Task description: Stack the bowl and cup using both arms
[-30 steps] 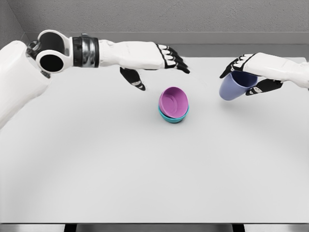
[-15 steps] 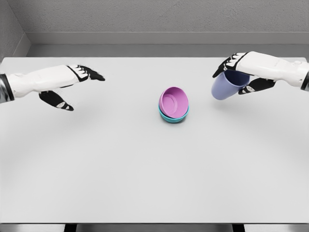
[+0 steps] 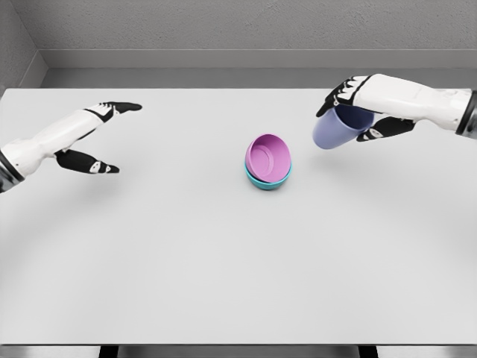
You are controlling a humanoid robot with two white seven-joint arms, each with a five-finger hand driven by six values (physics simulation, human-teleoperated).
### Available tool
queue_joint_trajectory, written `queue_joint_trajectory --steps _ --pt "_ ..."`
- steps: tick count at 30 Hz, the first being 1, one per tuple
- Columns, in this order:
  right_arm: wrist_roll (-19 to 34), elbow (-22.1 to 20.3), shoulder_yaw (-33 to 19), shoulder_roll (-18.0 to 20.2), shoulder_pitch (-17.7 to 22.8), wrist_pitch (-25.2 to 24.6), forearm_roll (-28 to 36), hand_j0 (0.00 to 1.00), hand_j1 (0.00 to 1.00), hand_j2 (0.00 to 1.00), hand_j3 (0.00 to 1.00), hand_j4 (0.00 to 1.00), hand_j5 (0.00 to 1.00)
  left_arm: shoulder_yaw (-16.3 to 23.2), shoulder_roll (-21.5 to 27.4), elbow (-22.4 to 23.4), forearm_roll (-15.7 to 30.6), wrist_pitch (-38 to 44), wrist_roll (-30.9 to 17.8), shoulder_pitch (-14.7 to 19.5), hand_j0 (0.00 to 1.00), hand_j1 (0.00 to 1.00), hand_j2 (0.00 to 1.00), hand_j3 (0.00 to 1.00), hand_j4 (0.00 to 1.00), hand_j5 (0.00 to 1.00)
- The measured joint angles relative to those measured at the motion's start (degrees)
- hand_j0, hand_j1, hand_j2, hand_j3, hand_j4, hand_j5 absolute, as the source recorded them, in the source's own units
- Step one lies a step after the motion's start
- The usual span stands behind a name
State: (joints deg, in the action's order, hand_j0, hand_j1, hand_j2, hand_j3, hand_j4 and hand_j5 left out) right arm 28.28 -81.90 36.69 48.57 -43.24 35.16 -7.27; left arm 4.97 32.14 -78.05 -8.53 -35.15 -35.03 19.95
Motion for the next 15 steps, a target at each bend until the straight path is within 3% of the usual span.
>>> queue_joint_trajectory --steps 15 --pt "-0.1 -3.0 0.7 -2.5 -0.4 0.0 -0.2 0.74 0.74 0.74 0.74 0.74 0.74 -1.6 -0.7 3.0 0.0 0.0 0.0 -0.1 1.00 1.00 1.00 1.00 1.00 1.00"
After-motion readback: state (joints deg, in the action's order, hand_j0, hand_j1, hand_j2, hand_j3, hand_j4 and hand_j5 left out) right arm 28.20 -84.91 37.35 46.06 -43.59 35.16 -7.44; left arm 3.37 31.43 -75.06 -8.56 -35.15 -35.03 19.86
